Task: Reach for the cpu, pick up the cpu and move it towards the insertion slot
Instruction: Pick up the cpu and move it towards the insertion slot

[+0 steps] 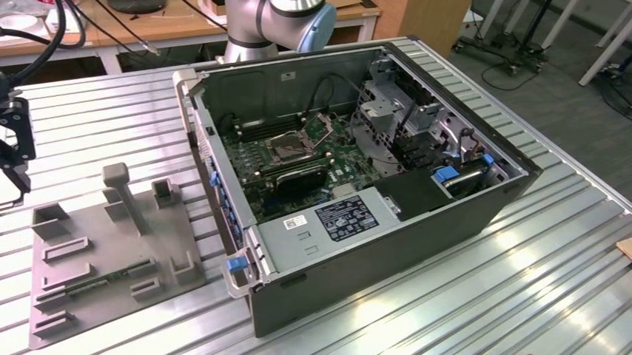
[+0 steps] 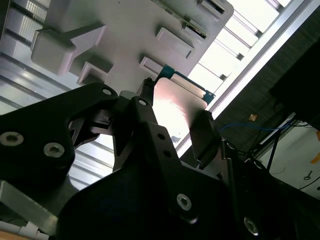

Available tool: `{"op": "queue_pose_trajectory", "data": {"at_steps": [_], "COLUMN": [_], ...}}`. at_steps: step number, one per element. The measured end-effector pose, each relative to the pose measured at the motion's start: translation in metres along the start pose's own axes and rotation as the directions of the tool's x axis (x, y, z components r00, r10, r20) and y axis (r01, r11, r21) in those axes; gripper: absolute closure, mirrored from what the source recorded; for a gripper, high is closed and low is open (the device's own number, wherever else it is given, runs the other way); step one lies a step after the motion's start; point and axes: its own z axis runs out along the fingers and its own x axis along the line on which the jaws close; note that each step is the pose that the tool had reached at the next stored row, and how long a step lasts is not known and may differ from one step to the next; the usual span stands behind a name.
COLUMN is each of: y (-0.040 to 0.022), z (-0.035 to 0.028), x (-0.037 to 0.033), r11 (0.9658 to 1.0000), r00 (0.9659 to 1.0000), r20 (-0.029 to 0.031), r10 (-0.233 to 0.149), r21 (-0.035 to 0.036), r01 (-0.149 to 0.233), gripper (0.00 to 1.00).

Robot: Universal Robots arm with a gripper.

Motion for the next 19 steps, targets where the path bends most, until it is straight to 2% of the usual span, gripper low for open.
{"op": "queue_pose_trajectory", "data": {"at_steps": [10, 19], "y": [0.0, 0.0001], "z": [-0.002, -0.0106], "x": [0.0, -0.0001], "r11": [1.0, 1.0], "r00": [1.0, 1.0], "r20": [-0.0004, -0.0002], "r10": [0.0, 0.0], "r21": [0.0003, 0.0001], "r01": [0.0, 0.0], "gripper": [0.46, 0.46]}}
